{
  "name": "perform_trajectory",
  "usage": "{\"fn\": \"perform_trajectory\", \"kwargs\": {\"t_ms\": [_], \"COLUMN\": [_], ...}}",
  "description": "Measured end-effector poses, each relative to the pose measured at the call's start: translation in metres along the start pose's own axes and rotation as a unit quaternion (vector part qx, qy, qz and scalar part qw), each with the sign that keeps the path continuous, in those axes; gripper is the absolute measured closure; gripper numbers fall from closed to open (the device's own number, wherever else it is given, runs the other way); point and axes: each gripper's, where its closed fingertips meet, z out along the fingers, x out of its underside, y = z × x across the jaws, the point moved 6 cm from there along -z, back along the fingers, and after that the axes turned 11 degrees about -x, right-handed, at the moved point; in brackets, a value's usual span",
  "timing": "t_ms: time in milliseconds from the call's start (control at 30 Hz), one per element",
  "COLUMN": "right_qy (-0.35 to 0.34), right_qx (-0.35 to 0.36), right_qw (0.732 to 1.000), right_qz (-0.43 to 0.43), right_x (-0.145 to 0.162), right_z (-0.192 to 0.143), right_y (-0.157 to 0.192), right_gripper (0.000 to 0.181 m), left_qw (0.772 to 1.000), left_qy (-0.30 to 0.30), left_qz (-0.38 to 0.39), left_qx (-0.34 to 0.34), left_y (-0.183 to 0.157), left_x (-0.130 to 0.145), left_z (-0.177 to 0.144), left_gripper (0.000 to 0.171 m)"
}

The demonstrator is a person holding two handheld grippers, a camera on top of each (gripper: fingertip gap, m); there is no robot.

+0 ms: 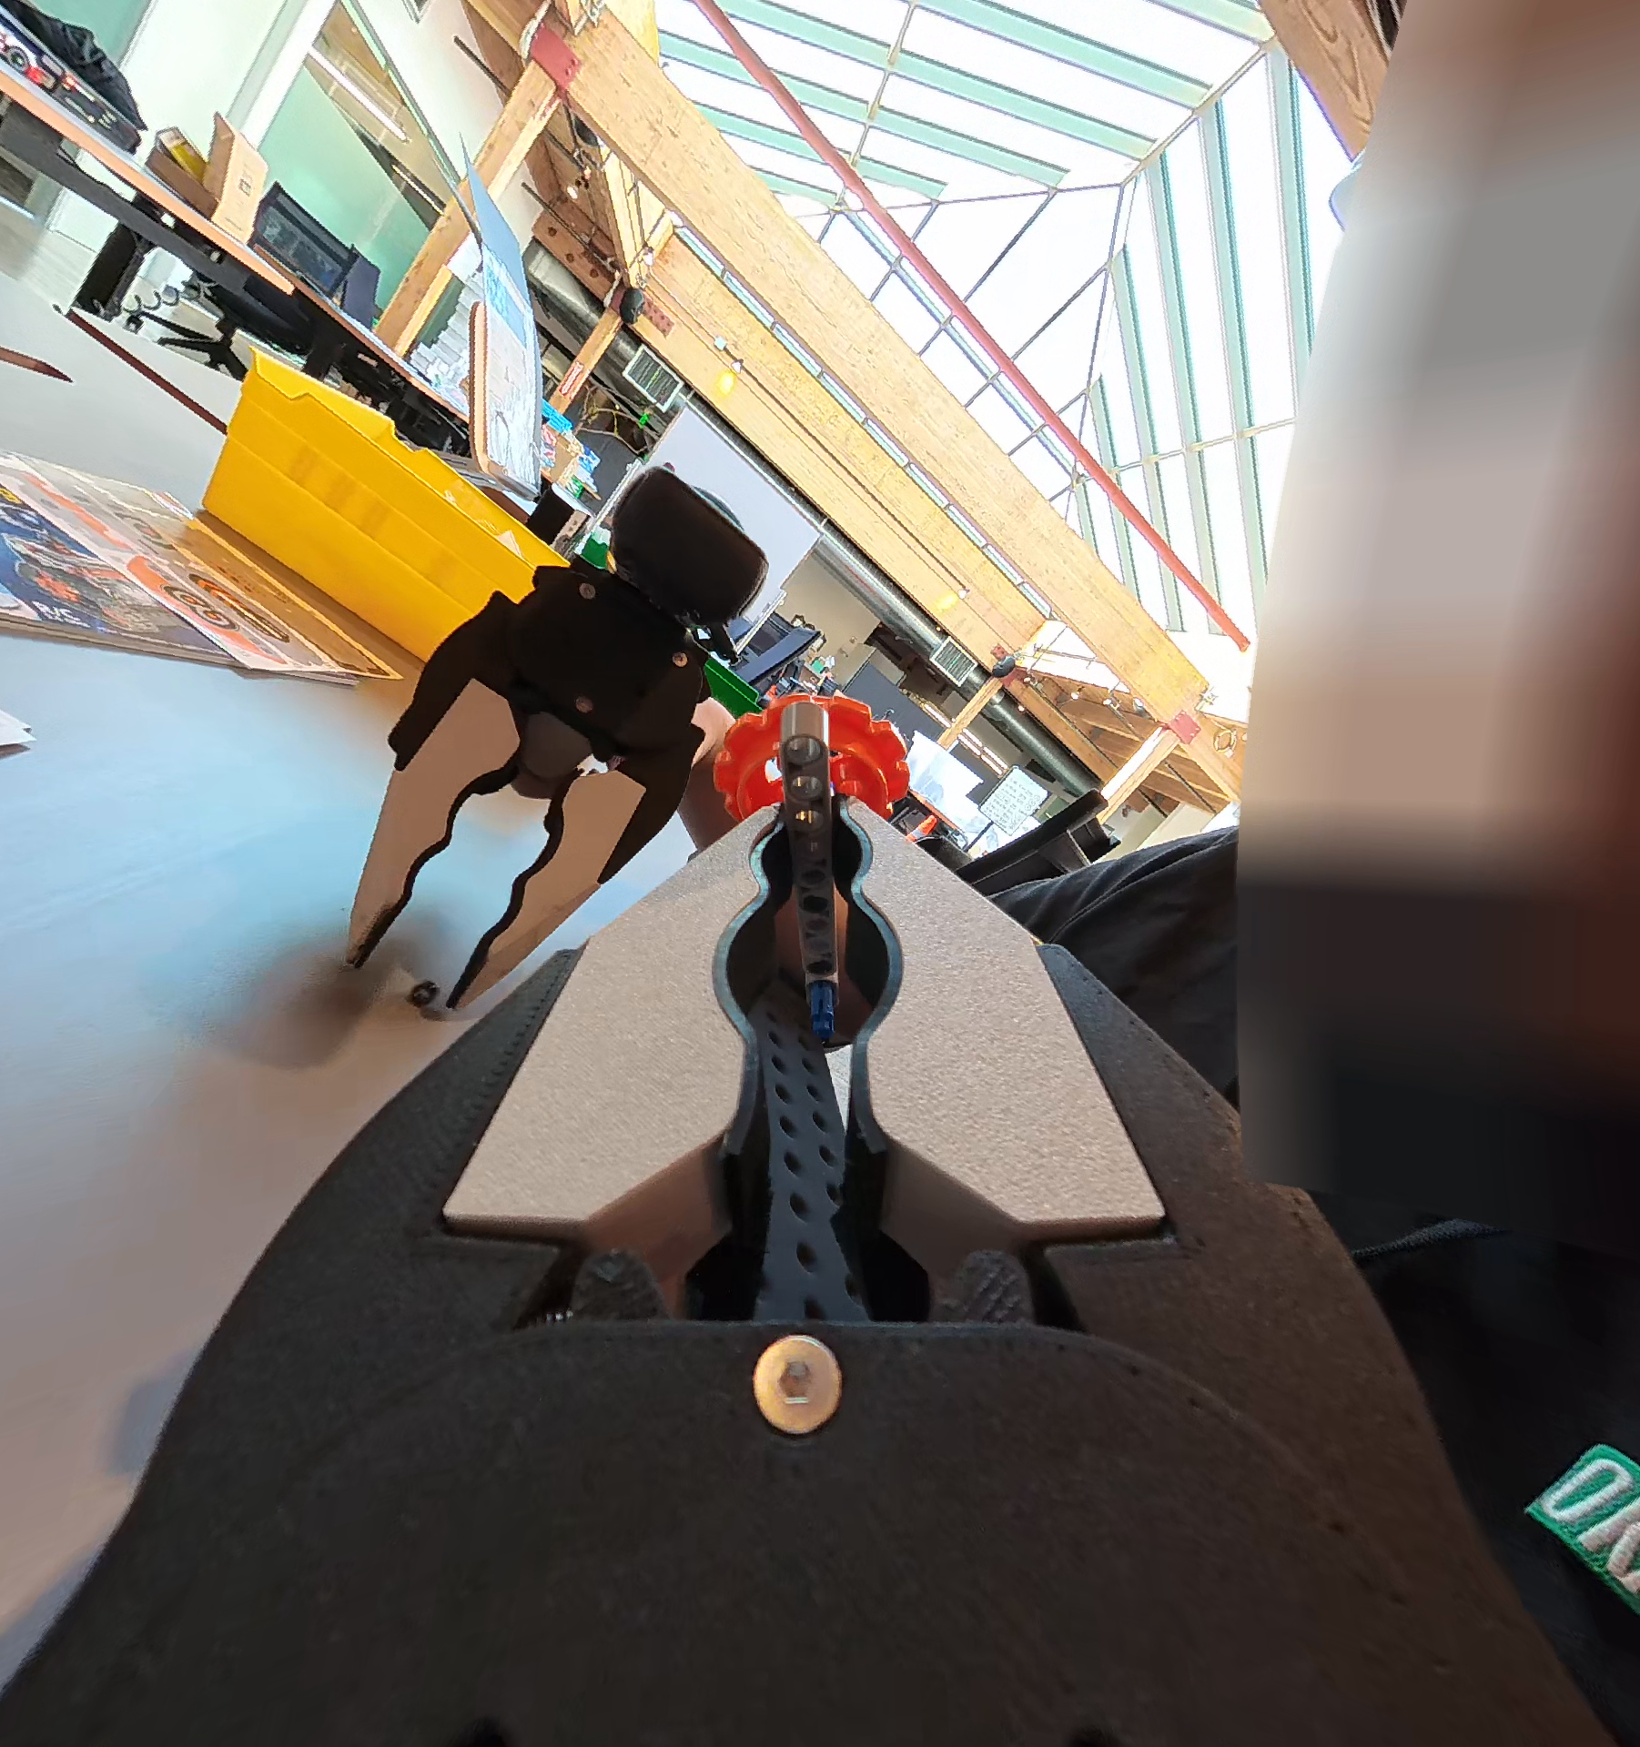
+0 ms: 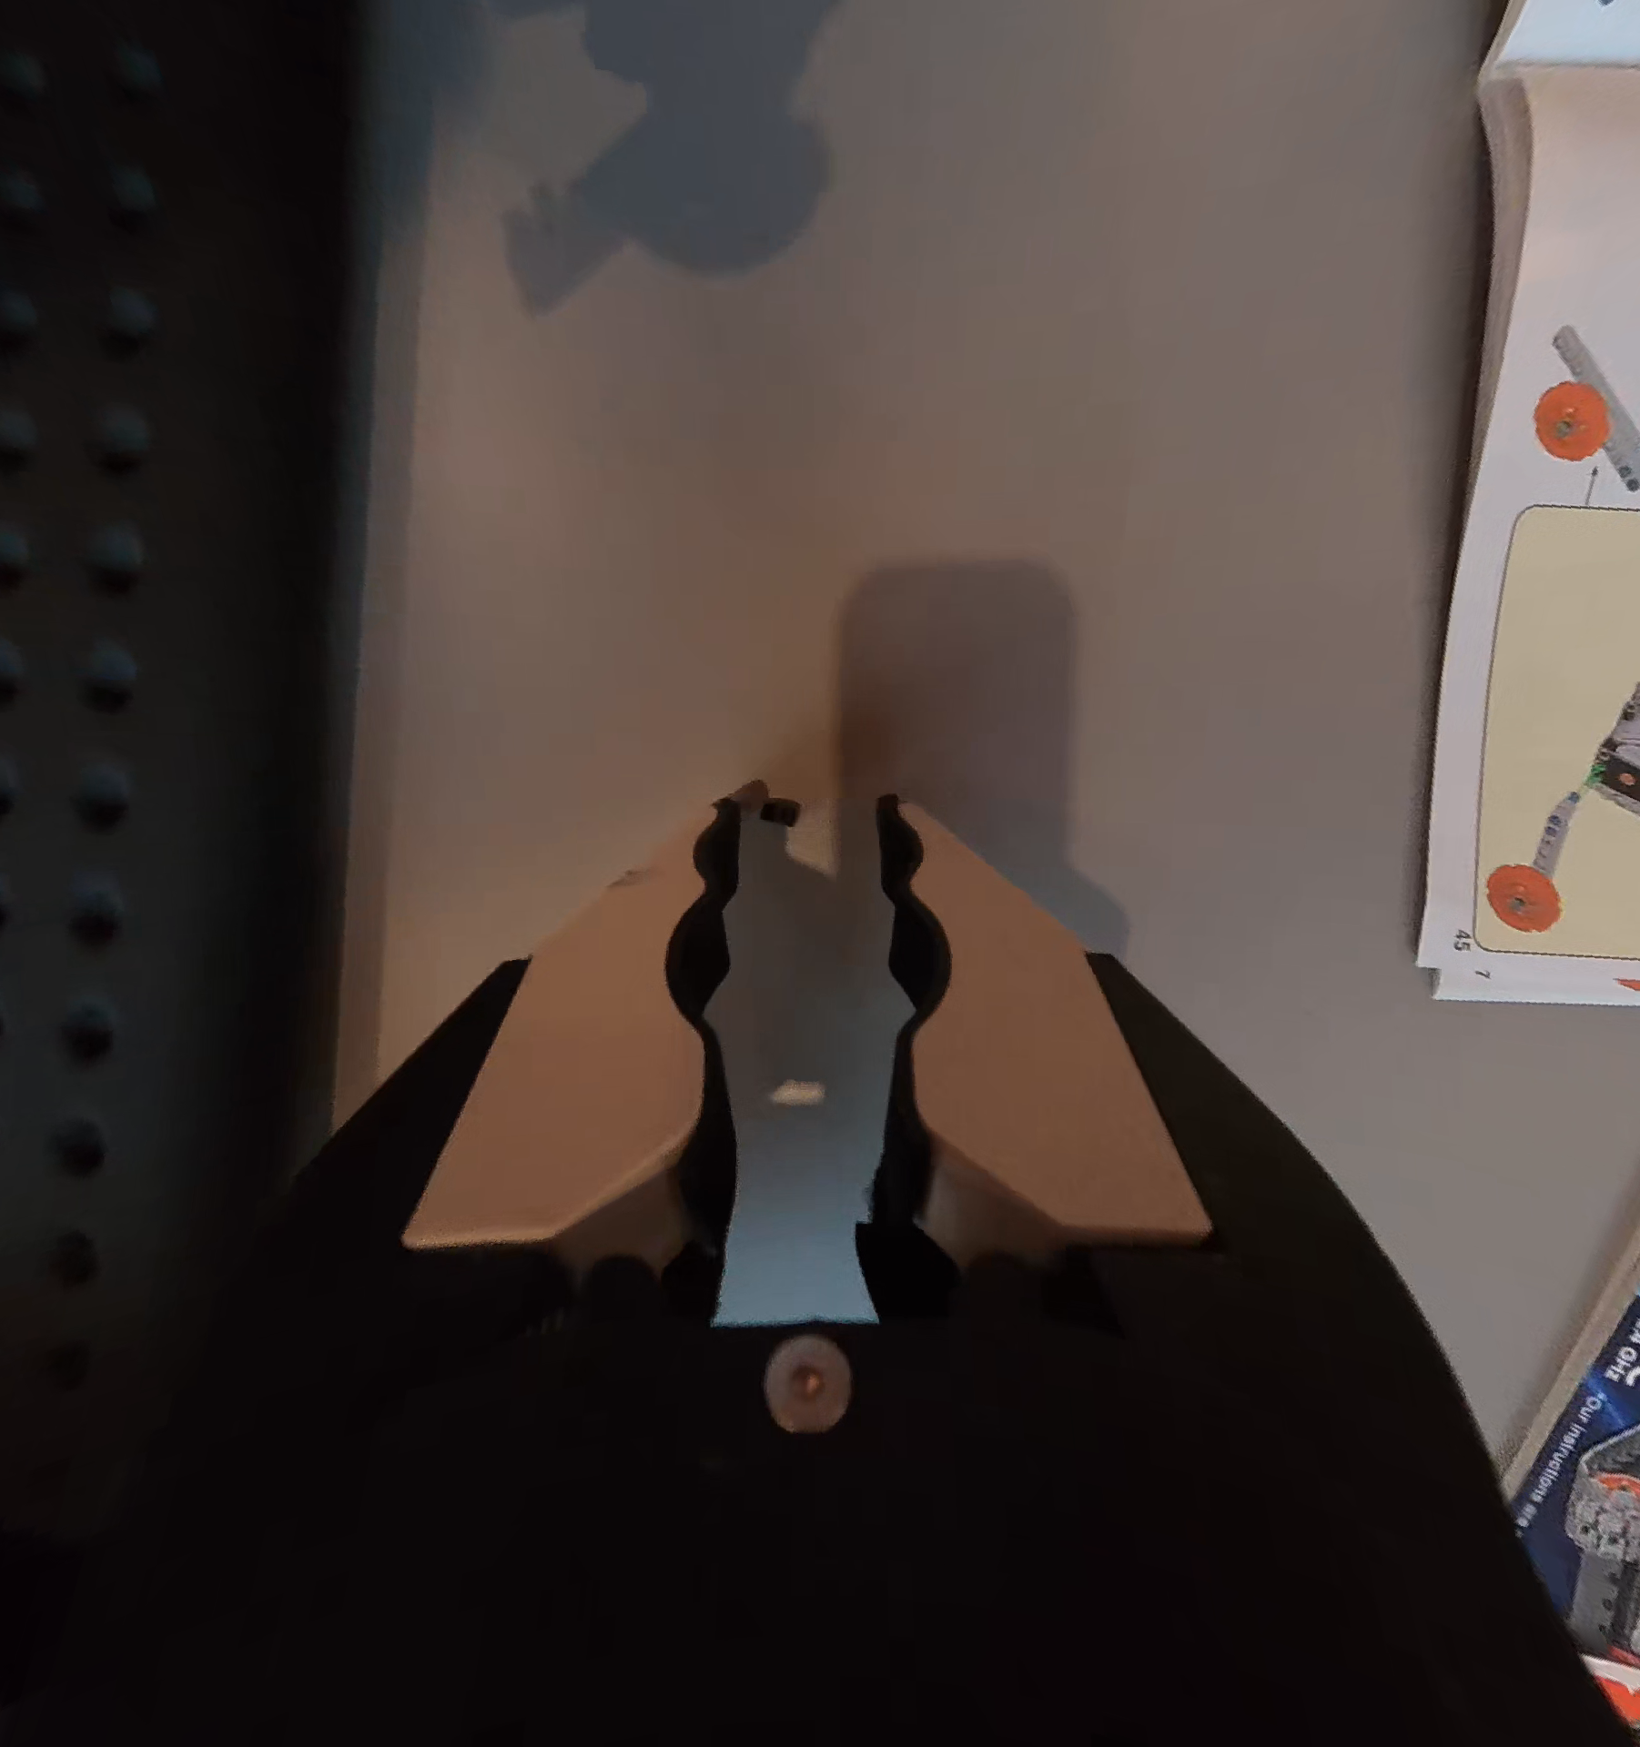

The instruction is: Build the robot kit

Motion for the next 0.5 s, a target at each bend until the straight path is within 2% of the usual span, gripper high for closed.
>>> {"fn": "perform_trajectory", "kwargs": {"t_ms": [133, 233, 333, 500], "right_qy": [-0.012, -0.048, -0.096, -0.168], "right_qx": [-0.009, -0.019, -0.026, 0.020], "right_qw": [1.000, 0.998, 0.994, 0.985], "right_qz": [0.009, 0.020, 0.038, 0.035], "right_x": [0.005, 0.007, 0.013, 0.006], "right_z": [-0.004, -0.007, -0.007, 0.000], "right_y": [-0.001, 0.003, 0.021, 0.048], "right_gripper": [0.154, 0.156, 0.157, 0.155], "left_qw": [1.000, 1.000, 1.000, 1.000], "left_qy": [0.000, 0.002, 0.000, 0.001], "left_qz": [-0.001, -0.001, -0.004, -0.006], "left_qx": [0.000, -0.001, -0.003, 0.001], "left_y": [0.000, 0.001, 0.002, 0.002], "left_x": [0.000, 0.000, 0.000, 0.000], "left_z": [0.000, 0.000, 0.000, 0.001], "left_gripper": [0.167, 0.167, 0.167, 0.167]}}
